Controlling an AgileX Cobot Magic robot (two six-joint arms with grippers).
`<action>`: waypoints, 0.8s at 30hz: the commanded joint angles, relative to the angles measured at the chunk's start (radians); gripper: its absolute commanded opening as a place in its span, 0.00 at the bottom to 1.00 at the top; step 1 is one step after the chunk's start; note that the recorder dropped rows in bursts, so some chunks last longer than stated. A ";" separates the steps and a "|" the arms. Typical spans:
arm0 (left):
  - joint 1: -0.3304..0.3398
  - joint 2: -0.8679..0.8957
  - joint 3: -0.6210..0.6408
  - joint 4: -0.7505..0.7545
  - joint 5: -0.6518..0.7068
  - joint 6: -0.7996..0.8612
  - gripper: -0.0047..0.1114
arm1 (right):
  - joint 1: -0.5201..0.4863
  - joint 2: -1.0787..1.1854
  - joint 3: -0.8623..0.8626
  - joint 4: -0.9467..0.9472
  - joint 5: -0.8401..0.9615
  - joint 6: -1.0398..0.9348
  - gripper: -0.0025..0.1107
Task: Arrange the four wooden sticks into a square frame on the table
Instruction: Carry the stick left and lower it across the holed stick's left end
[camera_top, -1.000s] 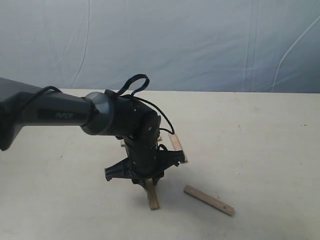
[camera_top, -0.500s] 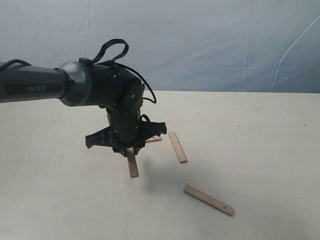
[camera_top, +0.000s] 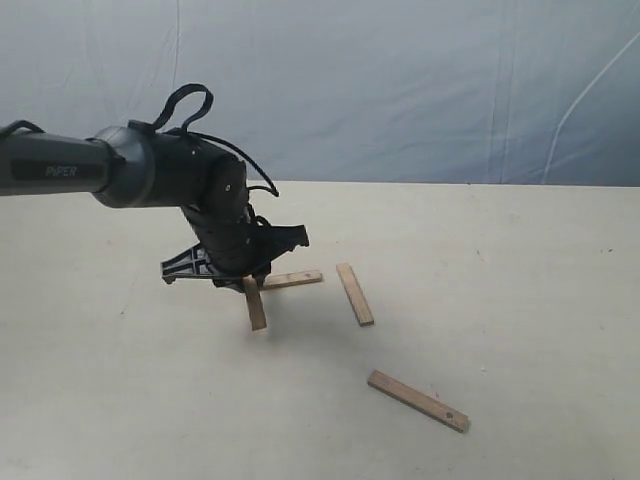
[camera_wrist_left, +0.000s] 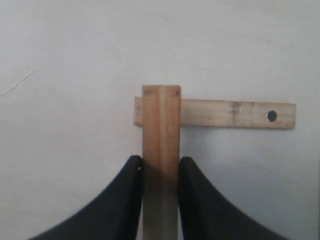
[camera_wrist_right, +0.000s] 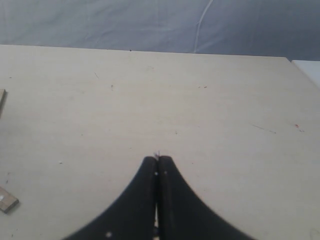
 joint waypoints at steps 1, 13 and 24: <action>0.000 0.047 -0.043 -0.023 0.013 0.031 0.04 | -0.005 -0.008 0.000 0.000 -0.009 0.000 0.01; 0.006 0.081 -0.140 -0.017 0.144 0.109 0.04 | -0.005 -0.008 0.000 0.000 -0.009 0.000 0.01; 0.029 0.106 -0.174 -0.055 0.256 0.306 0.04 | -0.005 -0.008 0.000 0.000 -0.009 0.000 0.01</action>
